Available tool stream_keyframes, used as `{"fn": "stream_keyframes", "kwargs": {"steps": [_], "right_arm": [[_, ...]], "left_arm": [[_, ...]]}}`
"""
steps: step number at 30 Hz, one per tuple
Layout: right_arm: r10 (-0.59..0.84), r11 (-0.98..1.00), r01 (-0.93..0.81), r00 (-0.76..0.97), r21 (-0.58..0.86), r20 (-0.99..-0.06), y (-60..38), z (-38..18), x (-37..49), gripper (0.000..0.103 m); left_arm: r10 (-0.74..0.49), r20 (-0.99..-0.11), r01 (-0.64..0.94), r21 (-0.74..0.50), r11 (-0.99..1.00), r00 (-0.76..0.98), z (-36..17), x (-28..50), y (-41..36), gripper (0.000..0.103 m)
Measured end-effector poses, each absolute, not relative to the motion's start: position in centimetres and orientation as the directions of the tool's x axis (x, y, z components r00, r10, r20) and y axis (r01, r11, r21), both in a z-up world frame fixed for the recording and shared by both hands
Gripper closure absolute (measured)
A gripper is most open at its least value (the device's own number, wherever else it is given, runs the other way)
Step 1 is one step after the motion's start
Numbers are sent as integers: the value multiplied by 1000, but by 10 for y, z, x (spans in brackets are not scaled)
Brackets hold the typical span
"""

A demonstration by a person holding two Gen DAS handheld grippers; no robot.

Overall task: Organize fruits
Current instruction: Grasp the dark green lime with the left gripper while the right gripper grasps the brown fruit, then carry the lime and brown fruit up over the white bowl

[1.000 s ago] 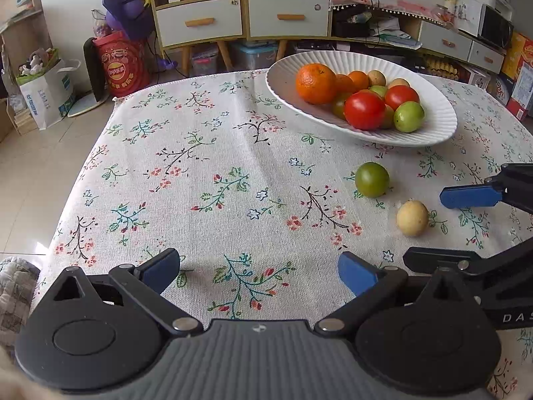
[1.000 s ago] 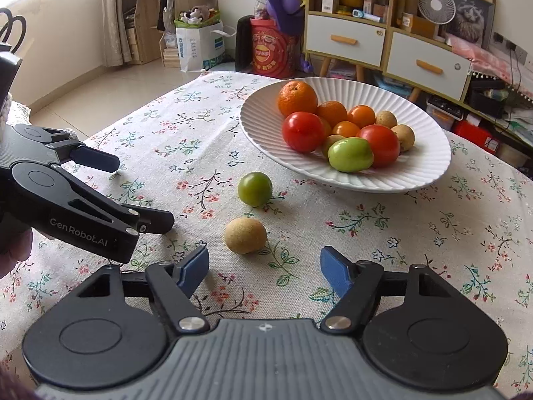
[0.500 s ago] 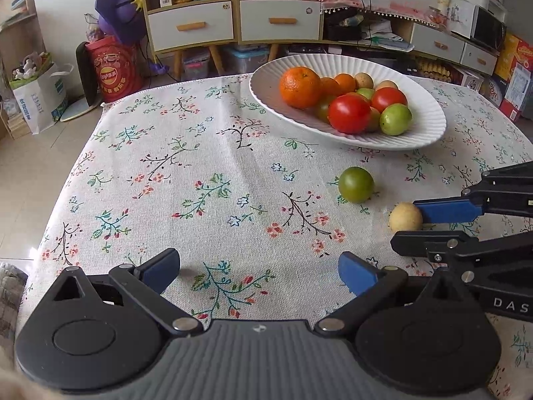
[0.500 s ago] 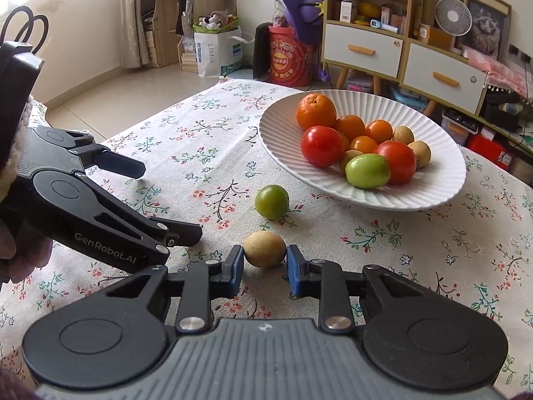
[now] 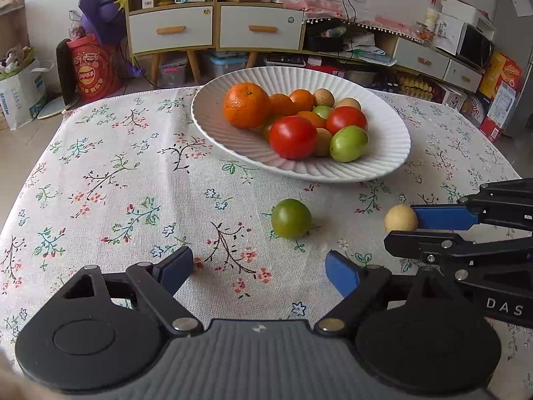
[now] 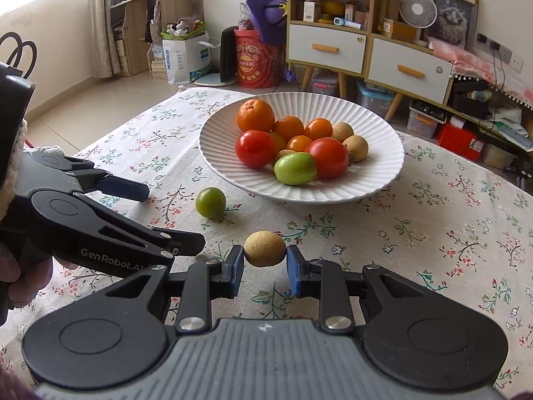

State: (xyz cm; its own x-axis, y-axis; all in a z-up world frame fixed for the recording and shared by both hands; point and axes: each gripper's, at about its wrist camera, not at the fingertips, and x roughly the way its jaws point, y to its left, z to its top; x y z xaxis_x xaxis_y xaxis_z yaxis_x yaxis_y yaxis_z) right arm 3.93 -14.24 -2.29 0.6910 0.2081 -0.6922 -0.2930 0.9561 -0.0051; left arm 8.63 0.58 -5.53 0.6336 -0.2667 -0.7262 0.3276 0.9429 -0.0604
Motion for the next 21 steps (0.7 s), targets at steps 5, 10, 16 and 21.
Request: {"fn": "stream_keyframes", "kwargs": {"steps": [5, 10, 16, 21], "right_arm": [[198, 963, -271, 692, 4, -695, -154, -23, 43, 78], [192, 965, -263, 688, 6, -700, -161, -25, 40, 78], [201, 965, -263, 687, 19, -698, -166, -23, 37, 78], [203, 968, -250, 697, 32, -688, -172, -18, 35, 78]], "left_arm": [[-299, -712, 338, -92, 937, 636, -53, 89, -5, 42], [-302, -700, 338, -92, 937, 647, -53, 91, -10, 59], [-309, -696, 344, -94, 934, 648, -51, 95, -14, 86], [-318, -698, 347, -105, 932, 642, -49, 94, -14, 87]]}}
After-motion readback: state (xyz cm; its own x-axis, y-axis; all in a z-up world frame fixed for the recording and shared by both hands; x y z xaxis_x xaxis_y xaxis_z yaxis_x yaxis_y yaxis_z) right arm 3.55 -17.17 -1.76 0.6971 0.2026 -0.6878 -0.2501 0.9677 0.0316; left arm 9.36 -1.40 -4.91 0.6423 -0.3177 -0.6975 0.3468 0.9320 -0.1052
